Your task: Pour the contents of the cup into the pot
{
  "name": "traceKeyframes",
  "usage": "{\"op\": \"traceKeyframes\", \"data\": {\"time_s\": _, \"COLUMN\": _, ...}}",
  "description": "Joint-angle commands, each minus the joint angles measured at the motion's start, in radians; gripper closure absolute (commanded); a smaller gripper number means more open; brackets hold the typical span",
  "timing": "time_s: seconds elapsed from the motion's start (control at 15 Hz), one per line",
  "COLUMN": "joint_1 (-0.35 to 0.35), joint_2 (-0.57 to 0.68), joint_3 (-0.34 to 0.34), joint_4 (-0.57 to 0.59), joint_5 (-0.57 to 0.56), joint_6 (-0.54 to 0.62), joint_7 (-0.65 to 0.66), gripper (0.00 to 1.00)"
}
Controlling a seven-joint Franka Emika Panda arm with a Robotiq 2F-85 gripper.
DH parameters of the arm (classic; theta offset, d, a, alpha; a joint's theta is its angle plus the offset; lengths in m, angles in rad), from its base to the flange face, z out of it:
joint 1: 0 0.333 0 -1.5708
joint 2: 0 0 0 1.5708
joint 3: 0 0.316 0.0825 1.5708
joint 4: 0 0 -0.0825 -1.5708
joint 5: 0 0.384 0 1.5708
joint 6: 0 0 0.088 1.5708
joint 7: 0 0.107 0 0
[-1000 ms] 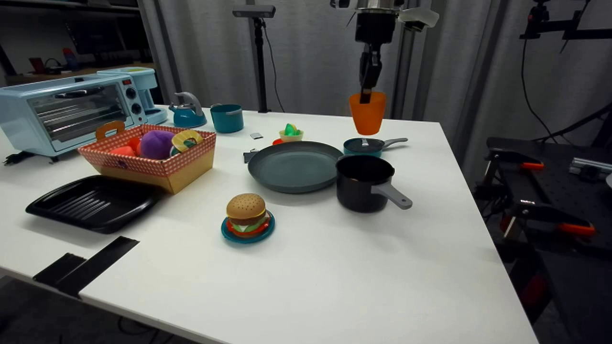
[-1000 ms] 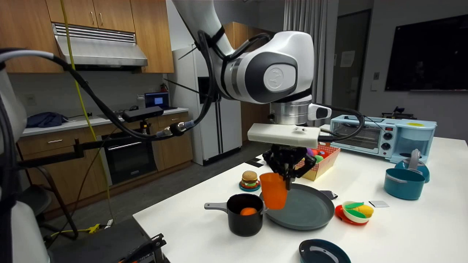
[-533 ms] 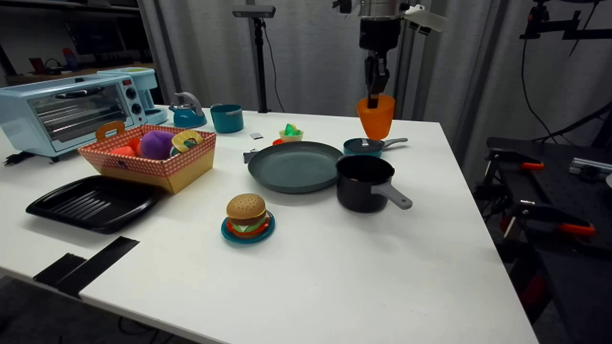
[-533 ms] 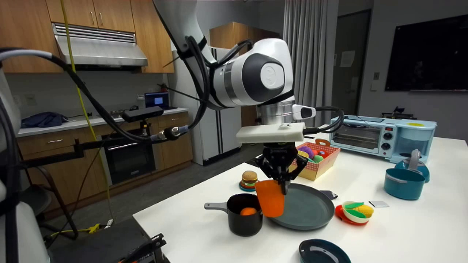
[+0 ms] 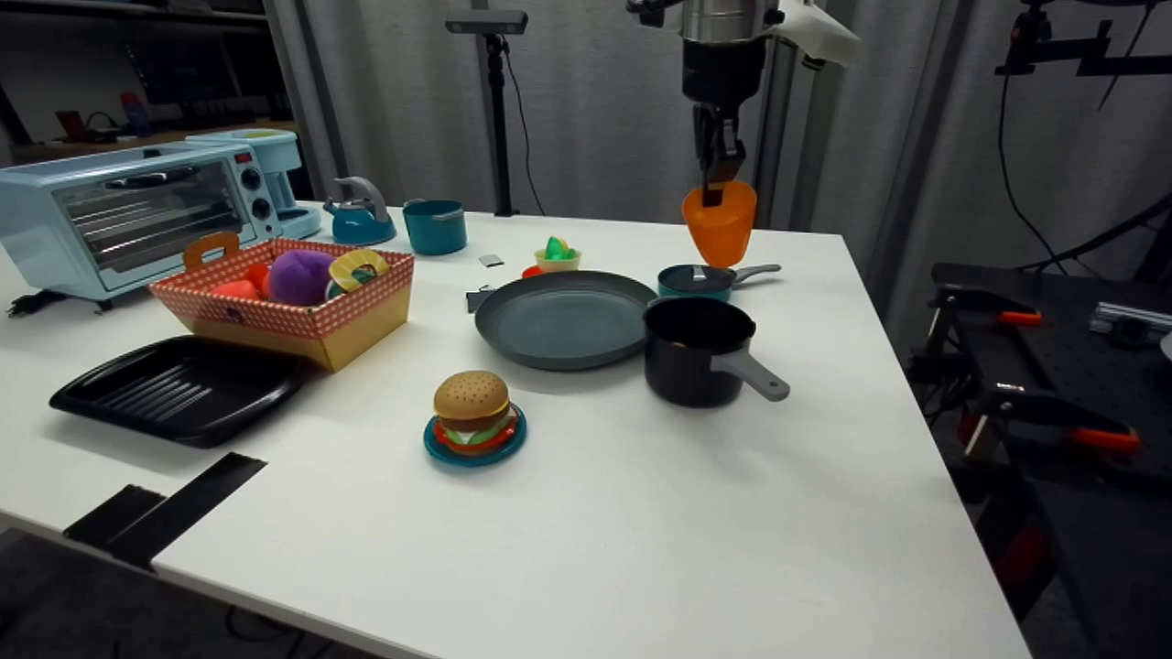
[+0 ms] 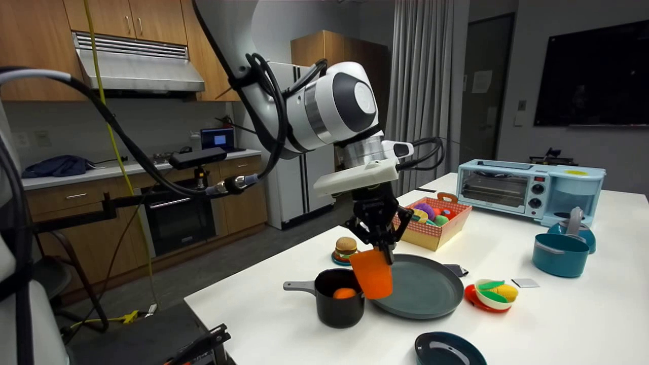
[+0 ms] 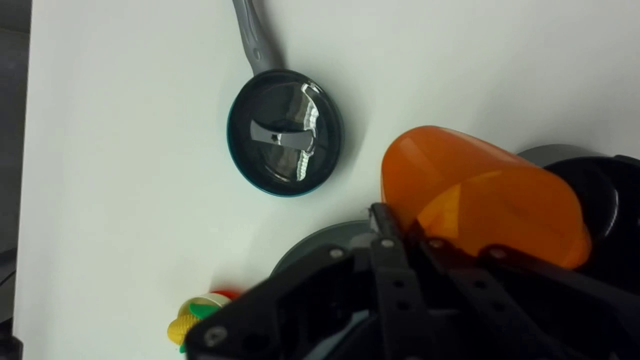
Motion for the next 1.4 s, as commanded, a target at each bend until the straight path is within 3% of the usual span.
{"op": "traceKeyframes", "data": {"time_s": 0.0, "joint_1": 0.038, "joint_2": -0.027, "joint_3": -0.008, "joint_4": 0.003, "joint_5": -0.104, "joint_6": -0.089, "joint_7": 0.112, "gripper": 0.99}}
{"op": "traceKeyframes", "data": {"time_s": 0.87, "joint_1": 0.139, "joint_2": 0.046, "joint_3": 0.076, "joint_4": 0.125, "joint_5": -0.193, "joint_6": -0.387, "joint_7": 0.232, "gripper": 0.99}}
{"op": "traceKeyframes", "data": {"time_s": 1.33, "joint_1": 0.165, "joint_2": 0.151, "joint_3": 0.074, "joint_4": 0.220, "joint_5": -0.250, "joint_6": -0.548, "joint_7": 0.254, "gripper": 0.99}}
